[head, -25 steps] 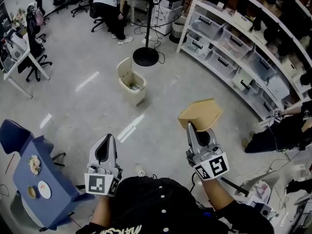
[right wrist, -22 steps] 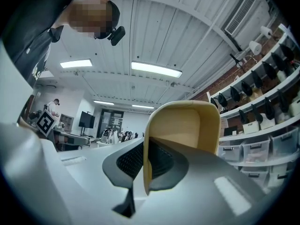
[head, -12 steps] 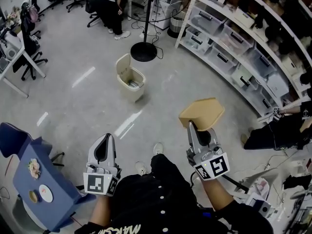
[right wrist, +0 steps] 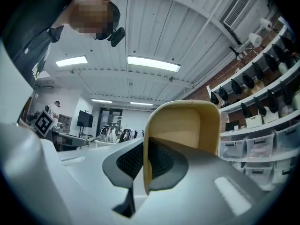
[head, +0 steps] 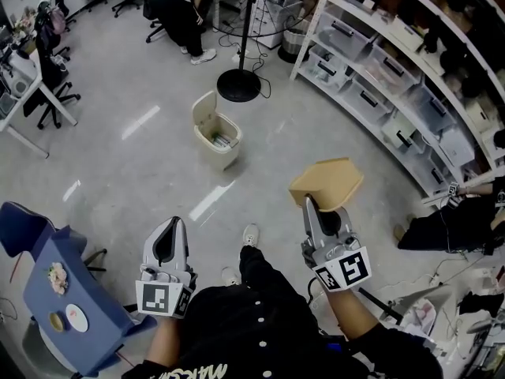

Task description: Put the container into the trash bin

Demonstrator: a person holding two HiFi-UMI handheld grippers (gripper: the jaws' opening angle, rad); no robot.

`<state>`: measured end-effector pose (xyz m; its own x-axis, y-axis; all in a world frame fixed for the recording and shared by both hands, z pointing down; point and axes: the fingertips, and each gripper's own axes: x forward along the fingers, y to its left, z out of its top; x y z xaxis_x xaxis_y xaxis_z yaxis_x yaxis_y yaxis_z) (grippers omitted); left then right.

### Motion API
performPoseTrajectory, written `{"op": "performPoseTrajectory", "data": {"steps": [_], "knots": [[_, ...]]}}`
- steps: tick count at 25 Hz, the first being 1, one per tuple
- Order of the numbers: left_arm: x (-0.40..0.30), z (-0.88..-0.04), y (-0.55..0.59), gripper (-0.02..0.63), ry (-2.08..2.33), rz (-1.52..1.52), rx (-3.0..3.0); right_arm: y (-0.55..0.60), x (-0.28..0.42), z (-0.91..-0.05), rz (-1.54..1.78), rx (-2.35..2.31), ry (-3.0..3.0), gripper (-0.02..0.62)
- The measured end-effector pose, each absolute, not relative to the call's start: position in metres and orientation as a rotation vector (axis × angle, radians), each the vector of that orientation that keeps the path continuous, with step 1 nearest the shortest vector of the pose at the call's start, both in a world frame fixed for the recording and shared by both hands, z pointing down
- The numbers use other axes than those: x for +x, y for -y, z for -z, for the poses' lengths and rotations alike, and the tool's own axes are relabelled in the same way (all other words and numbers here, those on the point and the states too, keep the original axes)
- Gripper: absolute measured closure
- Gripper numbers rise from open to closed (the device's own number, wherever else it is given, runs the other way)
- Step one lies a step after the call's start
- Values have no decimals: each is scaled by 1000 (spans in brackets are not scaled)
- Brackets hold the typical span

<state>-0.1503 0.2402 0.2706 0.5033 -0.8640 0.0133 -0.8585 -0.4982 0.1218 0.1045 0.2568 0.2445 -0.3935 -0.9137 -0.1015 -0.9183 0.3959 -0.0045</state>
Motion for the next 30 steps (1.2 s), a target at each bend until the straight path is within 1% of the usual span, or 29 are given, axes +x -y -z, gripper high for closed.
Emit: {"op": "performPoseTrajectory", "data": {"steps": [15, 21, 30], "knots": [[-116, -266, -146, 606, 1514, 94, 2600, -153, 129, -249, -53, -1647, -2573, 571], [-102, -273, -116, 606, 1547, 11, 2616, -116, 146, -249, -48, -1612, -2578, 571], [-72, -257, -71, 606, 1612, 43, 2591, -62, 168, -243, -55, -1528, -2598, 571]]}}
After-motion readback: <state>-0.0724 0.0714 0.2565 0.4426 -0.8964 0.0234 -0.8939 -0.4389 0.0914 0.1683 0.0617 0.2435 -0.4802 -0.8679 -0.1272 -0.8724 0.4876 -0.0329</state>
